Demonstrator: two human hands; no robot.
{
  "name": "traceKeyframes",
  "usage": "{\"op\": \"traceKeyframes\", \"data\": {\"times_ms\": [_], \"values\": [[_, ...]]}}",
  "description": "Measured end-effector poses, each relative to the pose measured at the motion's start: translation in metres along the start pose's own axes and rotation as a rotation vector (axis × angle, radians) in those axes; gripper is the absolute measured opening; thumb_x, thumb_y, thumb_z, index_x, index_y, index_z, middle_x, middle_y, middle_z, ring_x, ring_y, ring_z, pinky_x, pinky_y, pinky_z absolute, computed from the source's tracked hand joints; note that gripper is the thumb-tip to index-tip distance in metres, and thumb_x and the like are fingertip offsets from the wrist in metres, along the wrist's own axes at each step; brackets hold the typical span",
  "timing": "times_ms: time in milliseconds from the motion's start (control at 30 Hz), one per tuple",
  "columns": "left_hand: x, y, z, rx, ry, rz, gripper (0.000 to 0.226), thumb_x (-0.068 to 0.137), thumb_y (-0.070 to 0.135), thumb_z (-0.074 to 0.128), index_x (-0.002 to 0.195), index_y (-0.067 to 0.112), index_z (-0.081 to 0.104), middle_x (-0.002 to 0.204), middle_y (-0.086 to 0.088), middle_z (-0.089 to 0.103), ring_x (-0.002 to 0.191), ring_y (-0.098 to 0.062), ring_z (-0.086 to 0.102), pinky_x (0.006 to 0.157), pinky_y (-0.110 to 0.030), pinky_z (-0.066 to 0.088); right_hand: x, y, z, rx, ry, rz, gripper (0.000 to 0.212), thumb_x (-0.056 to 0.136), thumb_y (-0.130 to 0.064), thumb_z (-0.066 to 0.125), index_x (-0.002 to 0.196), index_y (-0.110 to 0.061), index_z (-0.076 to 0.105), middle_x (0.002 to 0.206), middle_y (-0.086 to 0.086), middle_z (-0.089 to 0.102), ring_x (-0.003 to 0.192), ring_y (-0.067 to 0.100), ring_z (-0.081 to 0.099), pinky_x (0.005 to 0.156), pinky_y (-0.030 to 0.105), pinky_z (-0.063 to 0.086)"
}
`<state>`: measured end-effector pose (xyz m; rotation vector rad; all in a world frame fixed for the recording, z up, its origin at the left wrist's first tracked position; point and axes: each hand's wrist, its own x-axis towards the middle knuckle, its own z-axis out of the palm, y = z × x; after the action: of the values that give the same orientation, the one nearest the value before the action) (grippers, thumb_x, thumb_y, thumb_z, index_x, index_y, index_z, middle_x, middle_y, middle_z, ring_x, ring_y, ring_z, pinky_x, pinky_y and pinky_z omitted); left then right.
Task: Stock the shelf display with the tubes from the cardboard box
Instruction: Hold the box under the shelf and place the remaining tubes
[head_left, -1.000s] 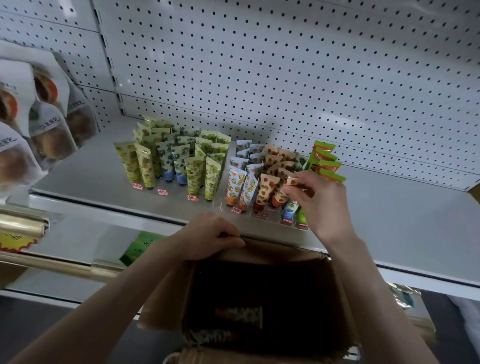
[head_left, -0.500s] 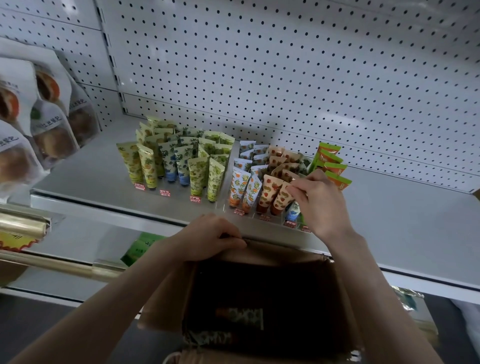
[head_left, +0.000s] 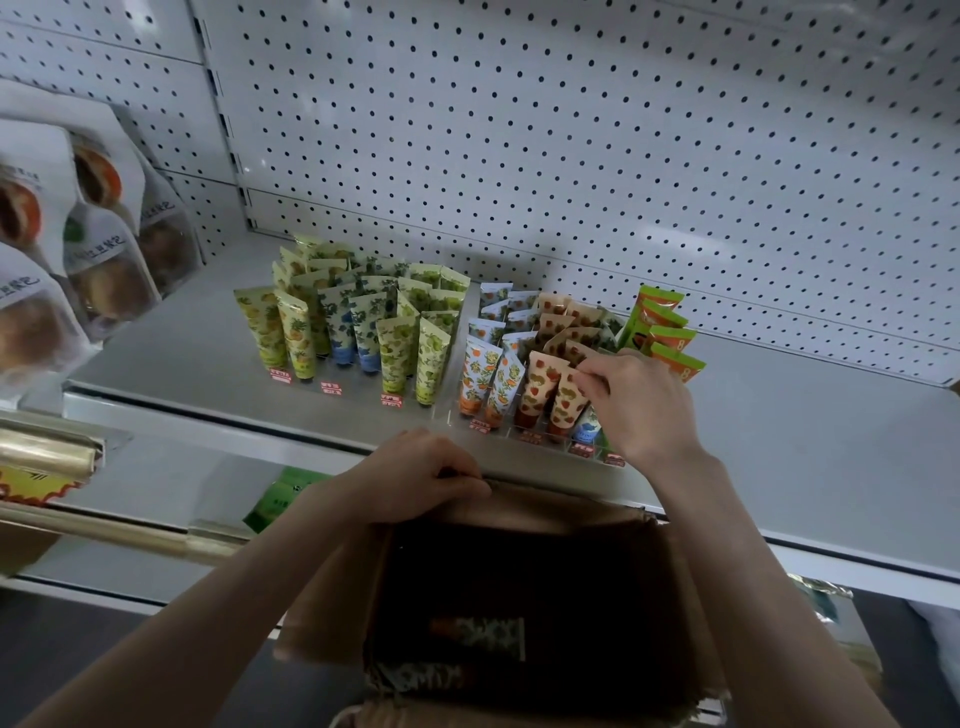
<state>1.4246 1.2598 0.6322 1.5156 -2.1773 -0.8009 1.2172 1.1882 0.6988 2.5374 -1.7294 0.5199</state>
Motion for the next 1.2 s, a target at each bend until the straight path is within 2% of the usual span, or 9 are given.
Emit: {"op": "traceKeyframes", "data": {"times_ms": [200,367,633,833,933,1033,1100,1200], "values": [[0.001,0.0,0.0,0.003,-0.009,-0.007,0.019,0.088,0.037,0.06,0.09,0.024,0.074,0.081,0.009,0.07,0.072,-0.004,0.058,0.069,-0.021,0.043,-0.002,-0.001,0.0,-0.01,0.02,0.019,0.022,0.097,-0.025,0.049,0.111,-0.022,0.067,0.101,0.005,0.063,0.092,0.025,0.059,0.066,0.028,0.04],[0.001,0.002,0.002,0.015,-0.009,-0.005,0.02,0.088,0.038,0.059,0.091,0.024,0.074,0.082,0.007,0.07,0.073,-0.005,0.059,0.072,-0.025,0.045,-0.004,0.0,0.0,0.018,0.049,0.045,0.022,0.096,-0.023,0.052,0.109,-0.019,0.068,0.1,0.006,0.062,0.088,0.024,0.059,0.065,0.027,0.037],[-0.001,0.004,0.002,0.018,-0.016,-0.013,0.019,0.088,0.04,0.059,0.09,0.027,0.073,0.081,0.01,0.069,0.072,-0.003,0.058,0.073,-0.025,0.045,-0.002,-0.001,0.004,0.028,0.106,0.062,0.021,0.095,-0.024,0.053,0.106,-0.016,0.069,0.102,0.006,0.066,0.091,0.024,0.06,0.065,0.026,0.037],[-0.003,0.004,0.0,0.016,-0.018,-0.005,0.021,0.088,0.041,0.058,0.089,0.025,0.073,0.079,0.01,0.068,0.071,-0.003,0.057,0.071,-0.023,0.044,0.001,0.002,0.008,0.069,0.133,0.05,0.022,0.094,-0.024,0.054,0.11,-0.017,0.067,0.103,0.005,0.067,0.093,0.024,0.062,0.07,0.03,0.047],[-0.003,0.004,0.001,0.019,-0.017,-0.001,0.02,0.088,0.04,0.059,0.089,0.026,0.072,0.078,0.011,0.067,0.069,-0.002,0.056,0.069,-0.022,0.043,-0.001,0.006,0.009,0.101,0.185,0.036,0.02,0.093,-0.02,0.056,0.108,-0.015,0.068,0.098,0.007,0.068,0.087,0.025,0.062,0.067,0.03,0.047],[-0.003,0.004,0.002,0.015,-0.005,-0.001,0.019,0.087,0.04,0.059,0.089,0.027,0.073,0.079,0.011,0.069,0.07,-0.001,0.057,0.069,-0.022,0.044,-0.006,0.008,0.005,0.247,0.244,-0.011,0.013,0.089,-0.016,0.061,0.098,-0.012,0.07,0.083,0.006,0.067,0.067,0.018,0.056,0.061,0.025,0.041],[-0.002,0.006,0.004,0.011,-0.001,0.003,0.019,0.087,0.04,0.06,0.088,0.027,0.073,0.078,0.01,0.069,0.07,-0.002,0.058,0.069,-0.024,0.045,-0.015,0.004,-0.001,0.434,0.235,-0.057,0.007,0.086,-0.014,0.065,0.089,-0.013,0.072,0.077,-0.001,0.067,0.063,0.01,0.055,0.062,0.022,0.044],[-0.003,0.008,0.005,0.001,-0.003,0.008,0.018,0.087,0.039,0.06,0.087,0.026,0.073,0.076,0.009,0.068,0.07,-0.003,0.058,0.07,-0.025,0.046,-0.038,-0.004,-0.012,0.713,0.004,-0.042,0.009,0.084,-0.017,0.068,0.079,-0.023,0.07,0.072,-0.017,0.065,0.068,0.001,0.059,0.066,0.011,0.044]]}}
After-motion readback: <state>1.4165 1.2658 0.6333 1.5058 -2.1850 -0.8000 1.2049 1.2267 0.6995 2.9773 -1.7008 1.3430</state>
